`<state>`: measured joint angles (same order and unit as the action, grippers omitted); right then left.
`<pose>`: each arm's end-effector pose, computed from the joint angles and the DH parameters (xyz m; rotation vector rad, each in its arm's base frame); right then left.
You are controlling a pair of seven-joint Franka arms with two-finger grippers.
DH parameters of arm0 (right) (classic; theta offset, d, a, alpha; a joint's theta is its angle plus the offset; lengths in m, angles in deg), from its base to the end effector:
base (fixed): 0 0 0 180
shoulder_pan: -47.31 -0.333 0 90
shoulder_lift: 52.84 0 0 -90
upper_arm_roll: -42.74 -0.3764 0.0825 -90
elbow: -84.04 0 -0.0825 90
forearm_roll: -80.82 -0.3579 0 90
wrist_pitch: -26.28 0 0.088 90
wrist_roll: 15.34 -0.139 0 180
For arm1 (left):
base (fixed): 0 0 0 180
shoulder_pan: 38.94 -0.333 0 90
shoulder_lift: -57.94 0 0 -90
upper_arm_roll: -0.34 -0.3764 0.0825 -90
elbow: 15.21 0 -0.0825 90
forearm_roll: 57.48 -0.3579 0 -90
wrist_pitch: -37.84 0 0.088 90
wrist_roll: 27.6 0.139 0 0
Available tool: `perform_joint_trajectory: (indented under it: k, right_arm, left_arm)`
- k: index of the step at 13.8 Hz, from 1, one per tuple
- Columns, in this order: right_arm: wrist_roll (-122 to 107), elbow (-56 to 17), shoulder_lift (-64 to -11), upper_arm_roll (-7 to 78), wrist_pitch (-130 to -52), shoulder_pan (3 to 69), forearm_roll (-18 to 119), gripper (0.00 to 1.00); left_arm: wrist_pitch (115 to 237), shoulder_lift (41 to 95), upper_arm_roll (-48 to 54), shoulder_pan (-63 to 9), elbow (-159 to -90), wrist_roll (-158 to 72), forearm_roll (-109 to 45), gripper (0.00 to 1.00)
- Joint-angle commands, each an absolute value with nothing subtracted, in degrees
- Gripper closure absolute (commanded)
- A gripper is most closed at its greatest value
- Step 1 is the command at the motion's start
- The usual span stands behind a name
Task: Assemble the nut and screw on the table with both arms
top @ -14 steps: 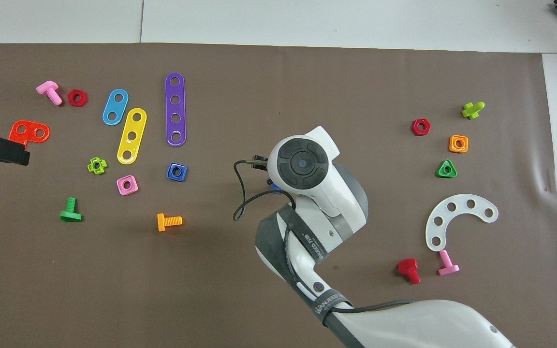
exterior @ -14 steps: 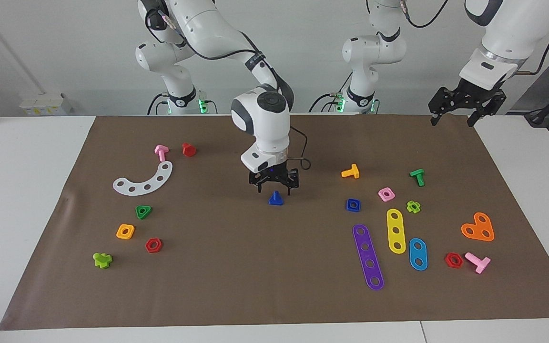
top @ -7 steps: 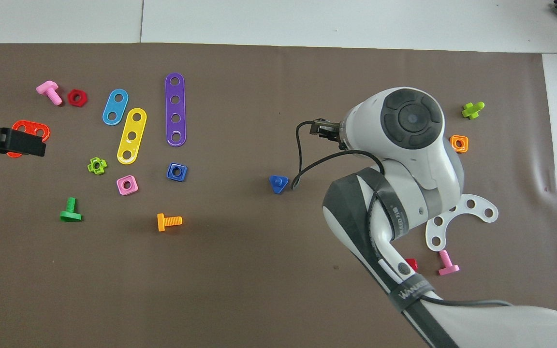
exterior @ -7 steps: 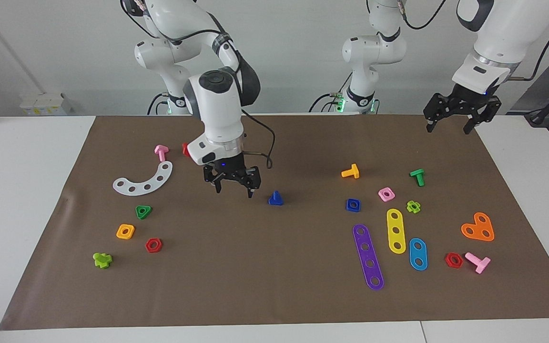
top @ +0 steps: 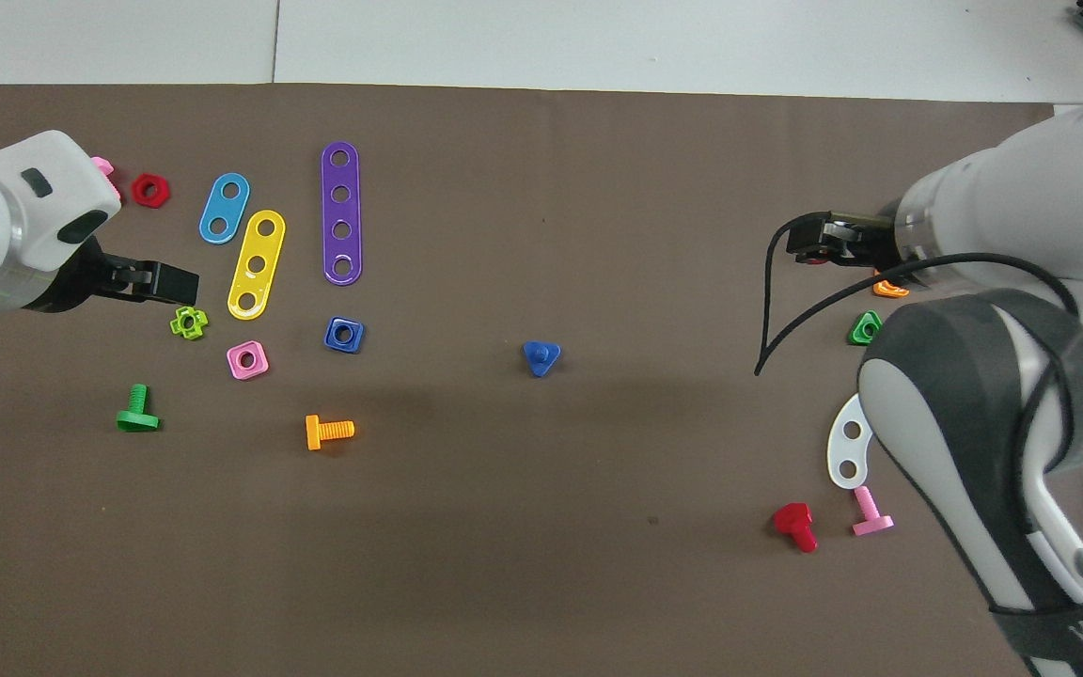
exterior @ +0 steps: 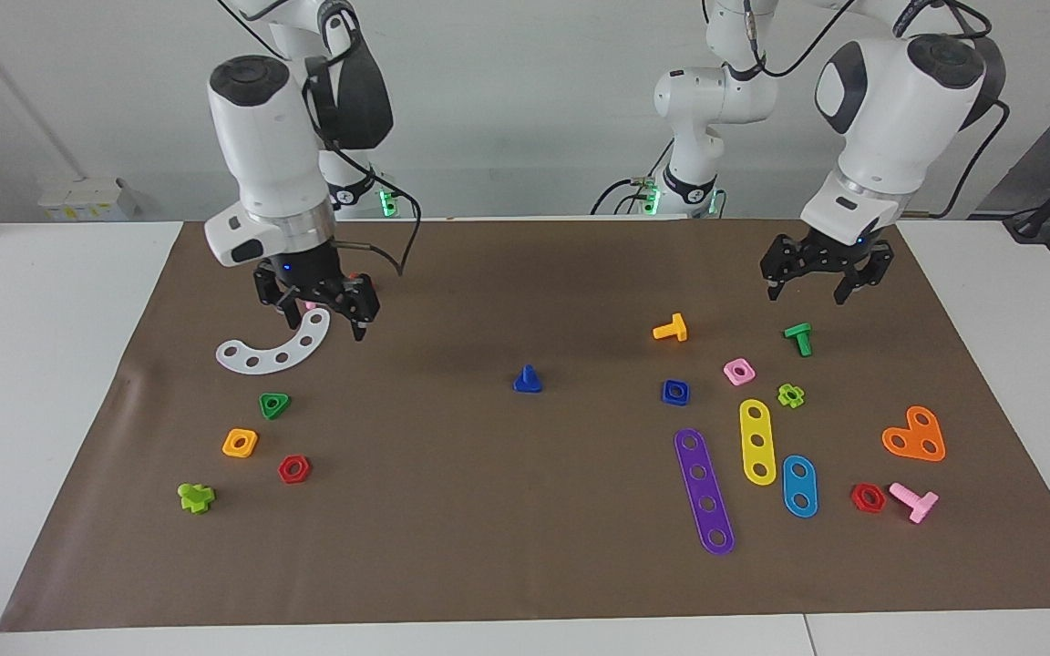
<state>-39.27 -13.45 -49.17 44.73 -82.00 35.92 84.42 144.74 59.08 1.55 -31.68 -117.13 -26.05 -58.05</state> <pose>0.5713 0.0886 0.5882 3.0877 -0.3682 0.2135 0.5485 -0.0805 0.5744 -3.1224 0.2777 -0.1058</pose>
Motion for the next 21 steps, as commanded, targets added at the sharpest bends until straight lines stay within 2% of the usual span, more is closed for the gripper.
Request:
perform_joint_trajectory:
  k: [1, 4, 8, 13, 16, 21]
  right_arm:
    - [-33.0, -14.3, -52.6, 43.5, -78.0, 41.0, 84.0, 0.00]
    - [-26.1, -8.7, -53.1, 42.6, -69.7, 46.2, 81.3, 0.00]
    - [-19.8, -6.6, -55.9, 45.5, -61.7, 47.5, 81.1, 0.00]
    - [-19.7, -8.0, -56.7, 45.5, -62.2, 45.6, 81.4, 0.00]
    - [-19.5, -6.8, -56.3, 45.5, -59.8, 46.1, 81.9, 0.00]
    - [-19.6, -4.0, -55.9, 45.4, -55.6, 45.9, 82.0, 0.00]
  left_arm:
    - [151.4, 62.8, 0.9, -29.2, -119.0, -29.3, -58.3, 0.00]
    - [162.1, 63.4, 1.0, -28.4, -126.5, -29.4, -58.3, 0.00]
    - [166.9, 66.5, 1.0, -26.8, -128.3, -30.9, -58.3, 0.00]
    - [173.0, 72.1, 0.9, -24.0, -128.5, -33.9, -58.3, 0.00]
    - [175.6, 75.1, 0.8, -22.6, -128.7, -36.4, -58.3, 0.00]
    - [179.3, 75.1, 0.8, -22.0, -132.3, -36.7, -58.3, 0.03]
